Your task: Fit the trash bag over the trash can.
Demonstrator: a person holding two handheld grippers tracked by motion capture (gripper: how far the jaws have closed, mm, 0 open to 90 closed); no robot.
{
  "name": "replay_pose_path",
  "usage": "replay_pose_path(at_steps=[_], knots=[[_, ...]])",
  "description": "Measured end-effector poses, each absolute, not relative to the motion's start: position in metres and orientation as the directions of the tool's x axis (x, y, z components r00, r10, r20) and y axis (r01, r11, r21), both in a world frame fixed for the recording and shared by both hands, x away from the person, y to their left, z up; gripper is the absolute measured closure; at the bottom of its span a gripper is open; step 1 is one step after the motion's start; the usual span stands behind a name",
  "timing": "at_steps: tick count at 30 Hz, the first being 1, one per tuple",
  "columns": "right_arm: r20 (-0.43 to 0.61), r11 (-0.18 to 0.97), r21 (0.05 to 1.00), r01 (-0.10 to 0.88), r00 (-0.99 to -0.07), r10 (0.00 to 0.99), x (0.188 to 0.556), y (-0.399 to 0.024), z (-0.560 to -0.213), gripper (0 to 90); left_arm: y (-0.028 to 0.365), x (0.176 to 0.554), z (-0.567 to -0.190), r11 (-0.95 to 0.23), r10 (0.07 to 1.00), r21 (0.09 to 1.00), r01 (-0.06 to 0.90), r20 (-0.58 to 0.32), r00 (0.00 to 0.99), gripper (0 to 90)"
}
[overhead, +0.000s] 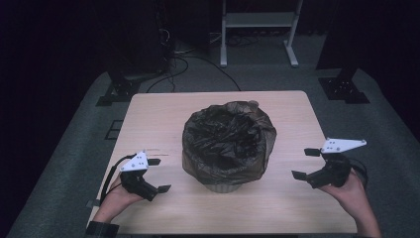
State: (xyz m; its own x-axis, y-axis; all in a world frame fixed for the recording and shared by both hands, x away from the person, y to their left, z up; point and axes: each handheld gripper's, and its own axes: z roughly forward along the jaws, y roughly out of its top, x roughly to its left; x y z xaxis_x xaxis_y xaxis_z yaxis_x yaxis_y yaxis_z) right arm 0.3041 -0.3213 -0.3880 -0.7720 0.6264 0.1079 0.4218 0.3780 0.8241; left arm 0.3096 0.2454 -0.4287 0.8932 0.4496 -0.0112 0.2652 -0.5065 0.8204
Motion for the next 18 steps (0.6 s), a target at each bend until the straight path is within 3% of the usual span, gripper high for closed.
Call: replay_pose_path(at_steps=[7, 18], knots=[[0.116, 0.377, 0.801, 0.465, -0.738, 0.664, 0.296, -0.338, -0.428, 0.0, 0.245, 0.307, -0.445, -0.541, 0.474, 0.789, 0.293, -0.002, 0.881, 0.0], [0.045, 0.46, 0.738, 0.493, -0.717, 0.696, 0.296, -0.339, -0.472, 0.0, 0.242, 0.307, -0.473, -0.642, 0.489, 0.69, 0.333, 0.034, 0.872, 0.0]])
